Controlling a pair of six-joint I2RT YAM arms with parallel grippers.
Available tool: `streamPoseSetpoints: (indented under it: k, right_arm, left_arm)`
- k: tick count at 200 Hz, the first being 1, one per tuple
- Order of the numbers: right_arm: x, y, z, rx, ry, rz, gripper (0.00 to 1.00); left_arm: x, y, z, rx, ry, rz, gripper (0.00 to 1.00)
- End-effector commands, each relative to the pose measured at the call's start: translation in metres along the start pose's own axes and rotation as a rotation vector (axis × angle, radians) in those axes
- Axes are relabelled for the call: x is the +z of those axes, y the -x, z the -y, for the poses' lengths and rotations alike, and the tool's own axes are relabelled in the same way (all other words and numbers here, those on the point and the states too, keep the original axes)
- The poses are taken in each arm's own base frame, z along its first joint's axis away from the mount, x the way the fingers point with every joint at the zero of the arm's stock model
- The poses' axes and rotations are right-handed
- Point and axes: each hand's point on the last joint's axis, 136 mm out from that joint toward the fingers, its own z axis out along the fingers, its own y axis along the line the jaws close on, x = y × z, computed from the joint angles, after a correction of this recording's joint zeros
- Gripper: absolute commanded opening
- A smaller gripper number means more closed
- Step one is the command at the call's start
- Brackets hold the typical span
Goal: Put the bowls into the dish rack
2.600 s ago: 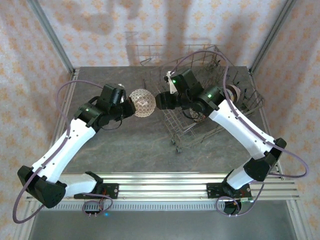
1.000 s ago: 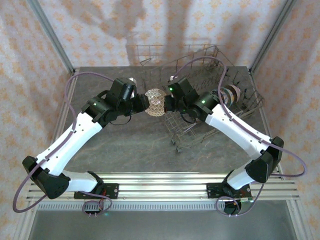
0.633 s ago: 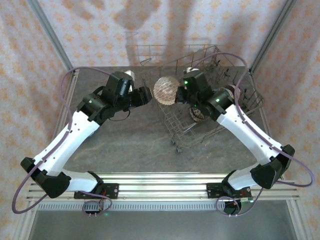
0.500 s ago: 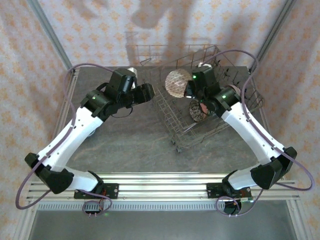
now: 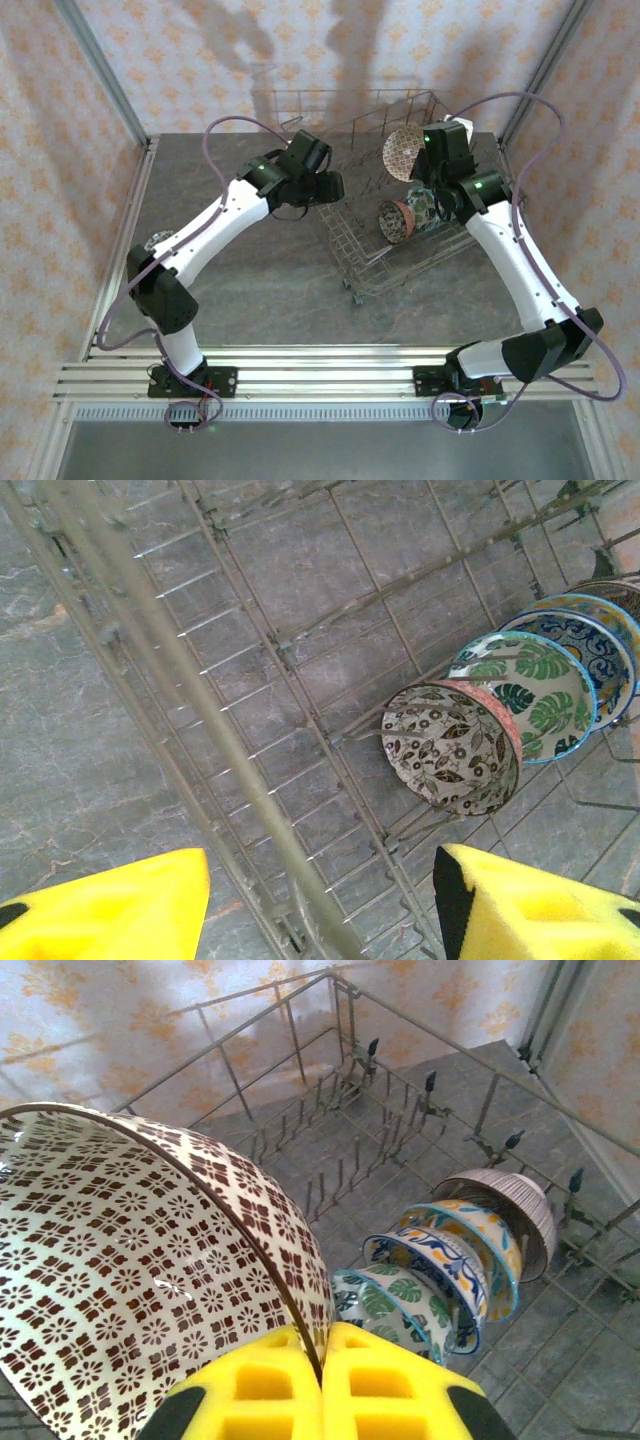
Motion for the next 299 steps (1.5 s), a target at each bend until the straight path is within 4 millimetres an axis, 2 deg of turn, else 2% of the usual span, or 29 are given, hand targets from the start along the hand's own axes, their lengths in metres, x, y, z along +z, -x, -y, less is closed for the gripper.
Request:
streamPoseSetpoints:
  k: [1,29,60,81,120,156,202,247,299]
  right_arm:
    - [-0.005,0.024,0.006,0.005,-0.034,0.072,0.0]
    - [0.005,0.024,0.011,-0.013,-0.064,0.058,0.0]
    - [0.016,0.022,0.014,-0.029,-0.093,0.037,0.0]
    - [0.023,0.022,0.015,-0.043,-0.114,0.031,0.0]
    - [0.032,0.023,0.013,-0.047,-0.13,0.018,0.0]
    - [0.033,0.032,0.017,-0.064,-0.171,0.041,0.0]
    - [0.032,0.043,0.021,-0.082,-0.215,0.074,0.0]
    - [0.039,0.049,0.024,-0.125,-0.276,0.078,0.0]
    - [0.058,0.054,0.034,-0.199,-0.415,0.077,0.0]
  left_arm:
    - [0.001,-0.006,0.001,0.026,0.017,-0.035,0.6]
    - [0.016,-0.017,-0.002,0.031,0.033,-0.087,0.5]
    - [0.017,-0.018,-0.005,0.036,0.036,-0.079,0.32]
    - [0.016,-0.018,-0.003,0.042,0.024,-0.083,0.24]
    - [0.016,-0.021,-0.009,0.046,0.035,-0.093,0.17]
    - [0.006,-0.018,-0.016,0.042,0.035,-0.081,0.08]
    - [-0.01,-0.017,-0.032,0.042,0.044,-0.067,0.04]
    - [-0.029,-0.009,-0.061,0.026,0.081,-0.037,0.03]
    - [-0.048,0.003,-0.091,-0.013,0.112,0.007,0.03]
